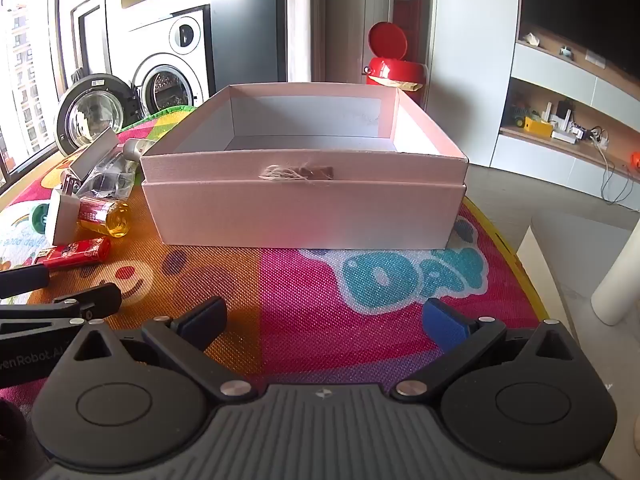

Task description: Organize rigid objects

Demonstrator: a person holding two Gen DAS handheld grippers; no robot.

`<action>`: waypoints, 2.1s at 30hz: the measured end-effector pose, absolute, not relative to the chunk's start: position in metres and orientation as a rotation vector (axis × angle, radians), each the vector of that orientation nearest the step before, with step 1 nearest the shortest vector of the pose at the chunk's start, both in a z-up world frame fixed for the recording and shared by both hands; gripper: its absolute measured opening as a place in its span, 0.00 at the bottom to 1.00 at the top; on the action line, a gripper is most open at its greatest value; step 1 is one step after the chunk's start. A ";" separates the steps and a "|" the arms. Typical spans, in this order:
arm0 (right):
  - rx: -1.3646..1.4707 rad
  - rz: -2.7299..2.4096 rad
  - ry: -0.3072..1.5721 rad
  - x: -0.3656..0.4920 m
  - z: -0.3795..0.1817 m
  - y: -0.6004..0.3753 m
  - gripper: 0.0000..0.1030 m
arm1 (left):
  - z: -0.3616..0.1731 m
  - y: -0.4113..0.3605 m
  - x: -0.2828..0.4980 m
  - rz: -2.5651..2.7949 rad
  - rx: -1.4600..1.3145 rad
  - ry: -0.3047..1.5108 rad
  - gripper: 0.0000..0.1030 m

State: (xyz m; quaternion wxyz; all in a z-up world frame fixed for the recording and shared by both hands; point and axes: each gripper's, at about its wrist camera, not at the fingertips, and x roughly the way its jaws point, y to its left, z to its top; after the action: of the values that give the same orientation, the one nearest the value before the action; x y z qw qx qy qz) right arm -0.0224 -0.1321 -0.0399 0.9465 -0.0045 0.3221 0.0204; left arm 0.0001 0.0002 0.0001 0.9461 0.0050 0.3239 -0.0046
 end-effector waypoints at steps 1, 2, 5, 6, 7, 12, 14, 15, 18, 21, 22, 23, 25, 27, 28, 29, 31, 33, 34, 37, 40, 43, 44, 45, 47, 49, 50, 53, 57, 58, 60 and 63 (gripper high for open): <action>-0.011 0.041 0.659 -0.023 -0.040 -0.132 1.00 | 0.000 0.000 0.000 -0.009 0.012 0.660 0.84; -0.008 0.042 0.661 -0.023 -0.040 -0.132 1.00 | 0.000 0.000 0.000 -0.009 0.011 0.658 0.84; -0.006 0.043 0.660 -0.024 -0.039 -0.132 1.00 | 0.000 0.000 0.001 -0.008 0.012 0.658 0.84; -0.005 0.043 0.660 -0.024 -0.039 -0.132 1.00 | 0.000 -0.001 0.001 -0.008 0.012 0.659 0.84; -0.006 0.043 0.664 -0.024 -0.039 -0.132 1.00 | 0.000 -0.001 0.001 -0.008 0.013 0.659 0.84; -0.009 0.043 0.664 -0.021 -0.036 -0.134 1.00 | 0.000 0.000 -0.001 -0.010 0.009 0.653 0.84; -0.009 0.043 0.664 -0.024 -0.038 -0.132 1.00 | 0.000 0.000 -0.001 -0.010 0.008 0.654 0.84; -0.009 0.042 0.664 -0.024 -0.038 -0.131 1.00 | 0.000 0.001 0.000 -0.010 0.008 0.656 0.84; -0.009 0.042 0.663 -0.024 -0.038 -0.131 1.00 | 0.000 0.000 0.000 -0.010 0.008 0.655 0.84; -0.006 0.043 0.662 -0.024 -0.039 -0.132 1.00 | 0.000 0.000 0.000 -0.010 0.008 0.655 0.84; -0.006 0.043 0.661 -0.024 -0.039 -0.132 1.00 | 0.000 0.000 0.000 -0.010 0.008 0.655 0.84; -0.006 0.043 0.661 -0.023 -0.039 -0.132 1.00 | 0.000 0.000 0.000 -0.010 0.008 0.655 0.84; -0.006 0.044 0.659 -0.024 -0.039 -0.132 1.00 | 0.000 0.000 0.000 -0.010 0.008 0.655 0.84; -0.006 0.044 0.659 -0.024 -0.039 -0.132 1.00 | 0.000 0.000 0.000 -0.010 0.008 0.655 0.84; -0.005 0.044 0.658 -0.024 -0.039 -0.132 1.00 | 0.000 0.000 0.000 -0.010 0.008 0.655 0.84; -0.005 0.044 0.658 -0.024 -0.039 -0.132 1.00 | 0.000 0.000 0.000 -0.010 0.008 0.655 0.84; -0.005 0.044 0.658 -0.024 -0.039 -0.132 1.00 | 0.000 0.000 0.000 -0.010 0.008 0.655 0.84; -0.005 0.044 0.658 -0.024 -0.039 -0.132 1.00 | 0.000 0.000 0.000 -0.010 0.008 0.655 0.84; -0.005 0.043 0.658 -0.024 -0.039 -0.132 1.00 | 0.000 0.000 0.000 -0.010 0.008 0.655 0.84; -0.005 0.044 0.657 -0.024 -0.039 -0.132 1.00 | 0.000 0.000 0.000 -0.010 0.008 0.655 0.84; -0.005 0.044 0.657 -0.024 -0.039 -0.132 1.00 | 0.000 0.000 0.000 -0.010 0.009 0.655 0.84; -0.005 0.043 0.657 -0.024 -0.039 -0.132 1.00 | 0.000 0.000 0.000 -0.009 0.011 0.655 0.84; -0.005 0.044 0.657 -0.024 -0.039 -0.132 1.00 | 0.000 0.000 0.000 -0.009 0.011 0.655 0.84; -0.004 0.044 0.657 -0.024 -0.039 -0.132 1.00 | 0.000 0.000 0.000 -0.009 0.011 0.655 0.84; -0.006 0.043 0.657 -0.024 -0.039 -0.131 1.00 | 0.000 0.000 0.000 -0.008 0.012 0.655 0.84; -0.005 0.043 0.657 -0.025 -0.039 -0.133 1.00 | 0.000 0.000 0.000 -0.008 0.012 0.655 0.84; -0.005 0.043 0.657 -0.025 -0.039 -0.133 1.00 | 0.000 0.000 0.000 -0.008 0.012 0.655 0.84; -0.006 0.043 0.657 -0.025 -0.039 -0.133 1.00 | 0.000 0.000 0.000 -0.008 0.013 0.655 0.84; -0.006 0.043 0.657 -0.025 -0.038 -0.133 1.00 | 0.004 -0.002 -0.001 -0.005 0.019 0.655 0.84; -0.007 0.043 0.656 -0.025 -0.038 -0.134 1.00 | 0.005 -0.001 -0.002 -0.005 0.020 0.655 0.84; -0.008 0.042 0.656 -0.025 -0.038 -0.134 1.00 | 0.005 -0.003 -0.002 -0.005 0.020 0.655 0.84; -0.010 0.041 0.655 -0.025 -0.038 -0.133 1.00 | 0.005 -0.003 -0.002 -0.004 0.021 0.654 0.84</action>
State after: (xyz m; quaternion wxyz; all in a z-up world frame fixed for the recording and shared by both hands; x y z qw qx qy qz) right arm -0.0251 -0.1332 -0.0379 0.9466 -0.0048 0.3218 0.0203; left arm -0.0022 -0.0034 0.0045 0.9469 0.0105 0.3214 -0.0022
